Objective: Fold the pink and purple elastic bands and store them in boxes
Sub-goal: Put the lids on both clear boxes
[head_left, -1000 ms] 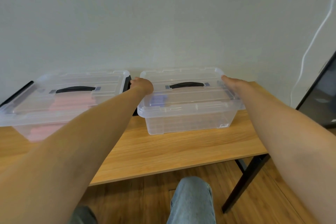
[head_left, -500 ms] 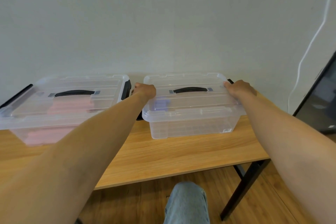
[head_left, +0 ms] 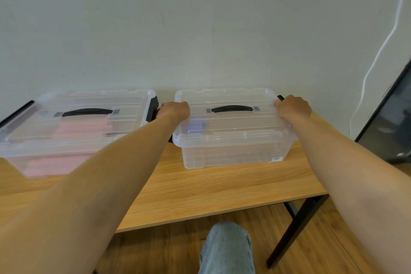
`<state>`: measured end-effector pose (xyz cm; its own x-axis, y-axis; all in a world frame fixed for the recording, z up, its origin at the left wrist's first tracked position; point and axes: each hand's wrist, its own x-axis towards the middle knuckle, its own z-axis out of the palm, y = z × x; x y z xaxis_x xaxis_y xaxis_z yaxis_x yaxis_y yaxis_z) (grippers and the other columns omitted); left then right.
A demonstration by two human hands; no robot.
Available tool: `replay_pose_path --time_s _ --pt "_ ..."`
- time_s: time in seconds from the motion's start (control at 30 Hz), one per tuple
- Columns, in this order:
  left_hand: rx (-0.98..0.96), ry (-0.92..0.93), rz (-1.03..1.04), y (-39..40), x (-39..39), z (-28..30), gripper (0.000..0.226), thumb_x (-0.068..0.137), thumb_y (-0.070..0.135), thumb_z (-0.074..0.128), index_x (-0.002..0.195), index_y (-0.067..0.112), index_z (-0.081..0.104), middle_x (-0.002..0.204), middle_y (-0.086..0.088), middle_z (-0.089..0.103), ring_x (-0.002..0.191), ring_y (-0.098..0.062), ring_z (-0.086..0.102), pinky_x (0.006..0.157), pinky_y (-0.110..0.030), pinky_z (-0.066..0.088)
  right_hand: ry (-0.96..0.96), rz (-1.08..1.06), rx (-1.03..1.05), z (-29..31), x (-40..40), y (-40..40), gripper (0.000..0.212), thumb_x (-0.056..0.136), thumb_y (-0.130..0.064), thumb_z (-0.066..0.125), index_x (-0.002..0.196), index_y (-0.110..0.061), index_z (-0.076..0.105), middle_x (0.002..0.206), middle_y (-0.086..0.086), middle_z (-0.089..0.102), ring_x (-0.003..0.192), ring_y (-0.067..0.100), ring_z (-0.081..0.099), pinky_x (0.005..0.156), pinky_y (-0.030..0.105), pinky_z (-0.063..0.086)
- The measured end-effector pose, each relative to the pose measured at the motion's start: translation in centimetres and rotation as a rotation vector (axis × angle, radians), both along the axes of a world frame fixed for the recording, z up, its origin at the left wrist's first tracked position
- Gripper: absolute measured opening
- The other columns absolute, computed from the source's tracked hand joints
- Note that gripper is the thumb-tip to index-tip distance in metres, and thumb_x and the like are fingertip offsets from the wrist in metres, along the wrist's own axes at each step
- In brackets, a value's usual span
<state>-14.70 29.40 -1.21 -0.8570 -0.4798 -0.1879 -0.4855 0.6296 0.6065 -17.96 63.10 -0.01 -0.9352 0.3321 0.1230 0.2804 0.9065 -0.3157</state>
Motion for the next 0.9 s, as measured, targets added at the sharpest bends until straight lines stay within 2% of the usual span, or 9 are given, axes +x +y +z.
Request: replay_pose_path --time_s 0.1,0.23,0.3,0.43,0.57,0.67,0.7,0.77,0.9 --pt "-0.13 -0.009 -0.033 0.4 0.3 0.2 0.06 0.102 0.046 0.036 0.14 0.001 0.047 0.118 -0.015 0.058 0.085 -0.026 0.057 0.071 -0.036 0.046 0.047 0.014 0.025 0.1 0.1 -0.3 0.038 0.108 -0.036 0.044 0.093 -0.004 0.059 0.073 0.008 0.048 0.082 0.033 0.053 0.069 0.035 0.039" --pt "-0.356 -0.001 -0.056 1.4 1.0 1.0 0.055 0.107 0.034 0.035 0.146 -0.004 0.039 0.134 -0.019 0.05 0.098 -0.029 0.056 0.073 -0.034 0.041 0.06 0.019 0.043 0.1 0.2 -0.5 0.037 0.108 -0.035 0.045 0.091 -0.005 0.058 0.071 0.007 0.046 0.081 0.032 0.052 0.067 0.035 0.039" --pt "-0.367 0.003 -0.062 1.5 1.3 1.2 0.053 0.106 0.032 0.038 0.145 -0.004 0.039 0.127 -0.017 0.055 0.1 -0.029 0.06 0.071 -0.034 0.041 0.07 0.013 0.062 0.0 0.2 -0.5 0.038 0.109 -0.035 0.043 0.09 -0.005 0.056 0.073 0.007 0.049 0.081 0.031 0.052 0.068 0.035 0.038" --pt "-0.281 0.031 -0.053 1.0 1.9 1.4 0.047 0.103 0.028 0.044 0.14 -0.001 0.041 0.09 -0.007 0.056 0.073 -0.022 0.055 0.064 -0.033 0.041 0.134 0.02 0.124 -0.1 0.6 -0.8 0.032 0.109 -0.031 0.045 0.089 -0.007 0.053 0.078 0.008 0.048 0.083 0.031 0.052 0.07 0.035 0.037" --pt "-0.248 0.049 -0.098 1.0 2.3 1.6 0.04 0.099 0.022 0.047 0.131 -0.002 0.049 0.081 -0.005 0.056 0.067 -0.019 0.055 0.054 -0.029 0.041 0.193 0.06 0.252 0.5 1.0 -1.3 0.02 0.102 -0.012 0.057 0.083 -0.007 0.054 0.071 0.005 0.041 0.08 0.032 0.054 0.065 0.033 0.033" --pt "-0.251 0.057 -0.175 1.4 2.8 2.2 0.024 0.097 0.014 0.047 0.111 0.001 0.061 0.092 -0.007 0.06 0.067 -0.018 0.053 0.054 -0.028 0.04 0.124 0.078 0.365 0.9 1.4 -2.1 0.016 0.091 0.007 0.062 0.086 -0.008 0.06 0.07 0.004 0.042 0.076 0.027 0.051 0.059 0.03 0.031" --pt "-0.259 0.054 -0.195 1.5 2.8 2.4 0.016 0.096 0.01 0.047 0.096 0.003 0.061 0.092 -0.008 0.06 0.065 -0.017 0.051 0.052 -0.026 0.038 0.096 0.074 0.373 1.0 1.5 -2.3 0.018 0.089 0.01 0.063 0.088 -0.008 0.06 0.076 0.005 0.05 0.081 0.028 0.057 0.062 0.031 0.033" --pt "-0.261 0.054 -0.218 1.6 3.0 2.8 0.021 0.095 0.004 0.045 0.076 0.007 0.051 0.082 -0.006 0.055 0.061 -0.016 0.047 0.049 -0.025 0.035 0.072 0.074 0.355 1.0 1.5 -2.5 0.019 0.088 0.009 0.066 0.091 -0.008 0.06 0.097 0.011 0.064 0.096 0.031 0.065 0.067 0.032 0.038" --pt "-0.286 0.058 -0.229 1.7 3.1 2.9 0.025 0.096 0.002 0.044 0.072 0.009 0.046 0.073 -0.005 0.049 0.06 -0.015 0.046 0.048 -0.024 0.033 0.084 0.05 0.318 0.4 1.4 -2.5 0.021 0.089 0.01 0.067 0.082 -0.007 0.056 0.106 0.015 0.067 0.102 0.033 0.066 0.068 0.033 0.038"
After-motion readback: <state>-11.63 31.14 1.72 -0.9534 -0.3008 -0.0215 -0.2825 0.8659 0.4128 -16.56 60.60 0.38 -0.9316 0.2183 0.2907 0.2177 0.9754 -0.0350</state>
